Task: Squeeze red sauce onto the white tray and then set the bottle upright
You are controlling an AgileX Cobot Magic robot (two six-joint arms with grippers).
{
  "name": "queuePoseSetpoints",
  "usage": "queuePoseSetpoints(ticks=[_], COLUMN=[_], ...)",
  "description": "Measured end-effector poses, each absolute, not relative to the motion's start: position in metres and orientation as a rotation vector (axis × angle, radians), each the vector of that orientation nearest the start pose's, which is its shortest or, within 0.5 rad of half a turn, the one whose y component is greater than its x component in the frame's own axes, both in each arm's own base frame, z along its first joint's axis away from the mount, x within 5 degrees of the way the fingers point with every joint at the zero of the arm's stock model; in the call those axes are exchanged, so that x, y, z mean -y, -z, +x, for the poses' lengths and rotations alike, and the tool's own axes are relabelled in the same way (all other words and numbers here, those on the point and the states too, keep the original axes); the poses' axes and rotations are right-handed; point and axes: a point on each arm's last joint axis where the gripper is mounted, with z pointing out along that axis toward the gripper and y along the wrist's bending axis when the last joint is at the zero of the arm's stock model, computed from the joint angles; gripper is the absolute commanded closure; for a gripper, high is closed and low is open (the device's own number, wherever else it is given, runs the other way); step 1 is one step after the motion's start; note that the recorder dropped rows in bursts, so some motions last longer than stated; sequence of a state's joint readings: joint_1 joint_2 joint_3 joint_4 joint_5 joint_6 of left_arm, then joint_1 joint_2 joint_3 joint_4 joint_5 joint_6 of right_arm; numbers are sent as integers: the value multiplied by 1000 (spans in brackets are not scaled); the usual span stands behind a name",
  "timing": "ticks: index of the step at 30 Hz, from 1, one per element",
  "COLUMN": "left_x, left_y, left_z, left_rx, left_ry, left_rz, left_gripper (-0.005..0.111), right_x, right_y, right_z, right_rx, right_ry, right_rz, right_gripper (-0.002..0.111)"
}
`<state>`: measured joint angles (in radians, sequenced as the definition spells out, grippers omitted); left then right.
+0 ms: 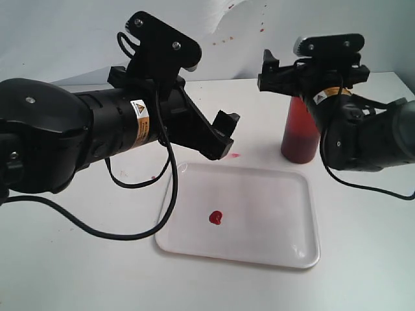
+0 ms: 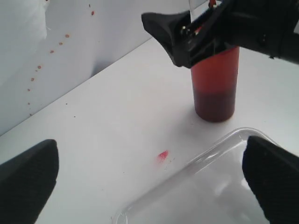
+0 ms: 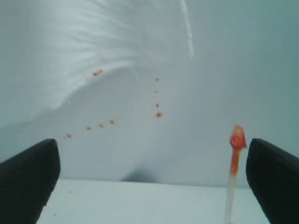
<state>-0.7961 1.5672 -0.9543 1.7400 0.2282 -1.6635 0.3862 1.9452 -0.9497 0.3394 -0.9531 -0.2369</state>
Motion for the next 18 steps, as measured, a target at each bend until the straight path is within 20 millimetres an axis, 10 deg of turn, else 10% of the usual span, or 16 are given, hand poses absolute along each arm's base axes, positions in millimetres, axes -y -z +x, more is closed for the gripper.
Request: queuePoseSetpoints(ticks=[9,12,16,18], left_x=[232,232,231,229], left_y=[-257,-257,-260,-265], left_z=[255,255,254,253], left_rx=[-1912,-1912,-1908,-1895], left_ry=[215,215,220,229], left_rz=[743,743,735,724], left_gripper=[8,35,107,106], right_x=[-130,-127,-120,-114], right_y=[-278,-311,-351,-369], right_z=[348,330,300,282], right_rx=[-1445,-1428,-1410,-1406], right_ry=[-162,-190,-198,-183], right_rz=[-144,-200,-275,-316], right_gripper=[3,3,5,8])
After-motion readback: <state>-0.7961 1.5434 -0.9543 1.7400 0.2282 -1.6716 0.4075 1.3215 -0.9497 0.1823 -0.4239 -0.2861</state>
